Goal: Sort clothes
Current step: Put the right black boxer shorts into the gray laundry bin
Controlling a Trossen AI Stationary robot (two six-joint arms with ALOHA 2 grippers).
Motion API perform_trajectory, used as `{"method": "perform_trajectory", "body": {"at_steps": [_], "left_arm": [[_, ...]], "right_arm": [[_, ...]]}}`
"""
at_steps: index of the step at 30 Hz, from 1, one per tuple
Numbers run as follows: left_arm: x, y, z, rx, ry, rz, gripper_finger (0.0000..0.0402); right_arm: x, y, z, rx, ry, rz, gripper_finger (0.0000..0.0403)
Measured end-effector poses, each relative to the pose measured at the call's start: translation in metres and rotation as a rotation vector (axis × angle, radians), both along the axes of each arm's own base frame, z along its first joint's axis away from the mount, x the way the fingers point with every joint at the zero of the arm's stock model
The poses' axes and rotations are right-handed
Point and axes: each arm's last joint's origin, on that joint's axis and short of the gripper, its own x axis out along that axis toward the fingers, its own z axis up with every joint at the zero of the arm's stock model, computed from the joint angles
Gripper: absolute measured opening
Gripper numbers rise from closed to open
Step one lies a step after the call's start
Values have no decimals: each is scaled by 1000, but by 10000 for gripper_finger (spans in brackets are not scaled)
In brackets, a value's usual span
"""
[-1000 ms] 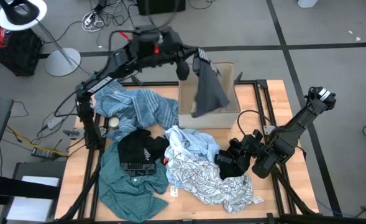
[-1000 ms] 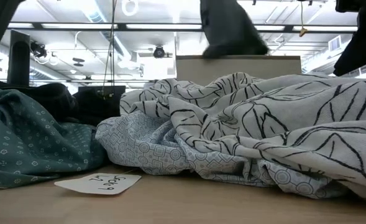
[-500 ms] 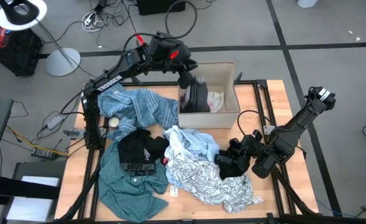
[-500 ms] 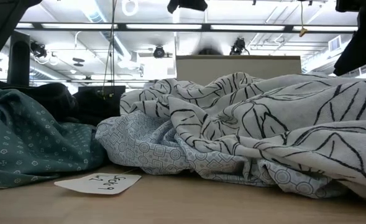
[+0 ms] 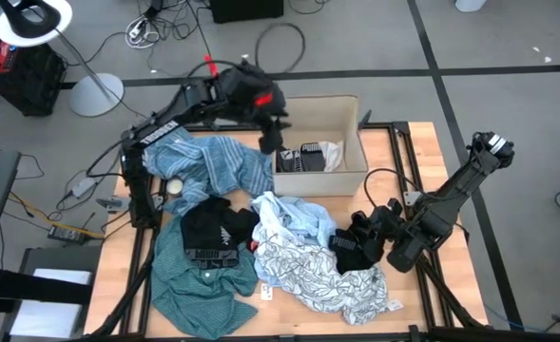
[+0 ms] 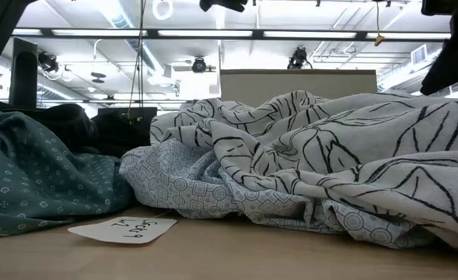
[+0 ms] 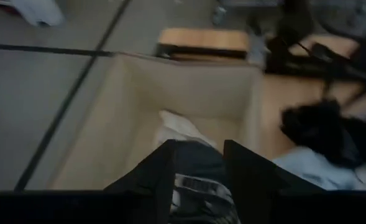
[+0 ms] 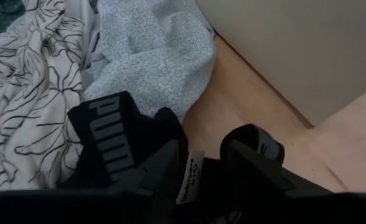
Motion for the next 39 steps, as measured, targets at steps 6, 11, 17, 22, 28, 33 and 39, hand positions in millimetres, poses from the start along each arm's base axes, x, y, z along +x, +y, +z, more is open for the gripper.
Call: {"method": "perform_trajectory", "body": {"at_steps": [6, 11, 17, 22, 28, 33, 39], "left_arm": [[-1, -26, 5, 6, -5, -78, 142], [10, -45, 7, -29, -82, -168, 142], [43, -67, -19, -12, -181, -251, 142], [57, -74, -58, -29, -169, -265, 142], [32, -79, -88, -94, -258, -235, 142], [-15, -82, -114, -117, -288, -155, 142], [-75, -90, -147, -142, -339, -81, 142]], "right_arm": [[-7, 4, 2, 45, -22, 8, 139], [-12, 10, 2, 64, -45, 15, 139], [-15, 16, 4, 57, -113, 34, 139], [-15, 17, 5, 65, -123, 38, 139], [-15, 17, 5, 67, -125, 37, 139], [-16, 16, 4, 53, -117, 36, 139], [-20, 6, 2, 43, -76, -48, 139]]}}
